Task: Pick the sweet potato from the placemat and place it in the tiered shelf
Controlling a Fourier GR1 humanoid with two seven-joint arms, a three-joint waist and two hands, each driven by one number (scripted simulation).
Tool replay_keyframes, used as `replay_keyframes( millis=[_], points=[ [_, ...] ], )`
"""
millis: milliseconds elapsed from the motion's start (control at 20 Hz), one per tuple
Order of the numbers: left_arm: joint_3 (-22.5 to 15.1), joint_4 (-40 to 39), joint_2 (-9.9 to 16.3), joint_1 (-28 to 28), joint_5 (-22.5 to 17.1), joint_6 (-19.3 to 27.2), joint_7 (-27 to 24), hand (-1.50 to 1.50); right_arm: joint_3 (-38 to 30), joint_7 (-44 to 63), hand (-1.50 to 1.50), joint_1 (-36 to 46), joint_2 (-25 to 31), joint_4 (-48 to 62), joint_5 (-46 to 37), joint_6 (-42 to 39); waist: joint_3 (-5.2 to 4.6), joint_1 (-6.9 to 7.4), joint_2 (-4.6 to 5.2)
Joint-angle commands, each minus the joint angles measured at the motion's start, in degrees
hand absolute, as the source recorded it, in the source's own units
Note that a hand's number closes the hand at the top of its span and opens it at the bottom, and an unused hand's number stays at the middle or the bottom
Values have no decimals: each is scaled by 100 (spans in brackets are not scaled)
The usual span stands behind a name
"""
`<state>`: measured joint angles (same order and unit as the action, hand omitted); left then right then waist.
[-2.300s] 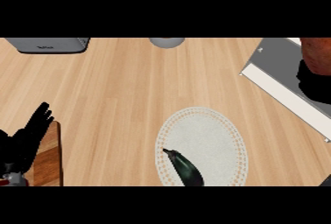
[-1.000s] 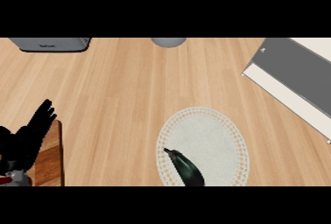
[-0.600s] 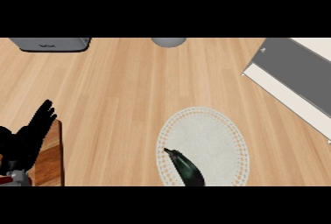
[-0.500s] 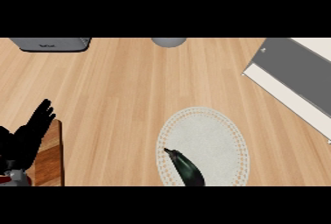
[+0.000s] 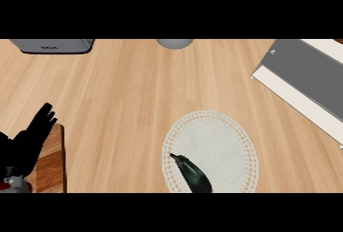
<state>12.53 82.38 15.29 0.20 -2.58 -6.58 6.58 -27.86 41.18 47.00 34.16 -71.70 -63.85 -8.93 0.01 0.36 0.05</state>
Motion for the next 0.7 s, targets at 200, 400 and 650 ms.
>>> replay_keyframes(
  millis=[200, 400, 650],
  points=[
    [-88, -159, -159, -57, 215, 147, -110, 0, -468, -368, -150, 41, 32, 339, 684, 827, 0, -2, 3],
    [28, 17, -26, 88, 35, -54, -19, 0, -857, -116, -150, 26, -57, -324, 1337, 524, 0, -58, -33],
    [49, 140, -8, 151, 46, -44, 92, 0, -1093, 305, -150, 215, -152, -1068, 1905, 433, -1, -53, -41]
  ],
)
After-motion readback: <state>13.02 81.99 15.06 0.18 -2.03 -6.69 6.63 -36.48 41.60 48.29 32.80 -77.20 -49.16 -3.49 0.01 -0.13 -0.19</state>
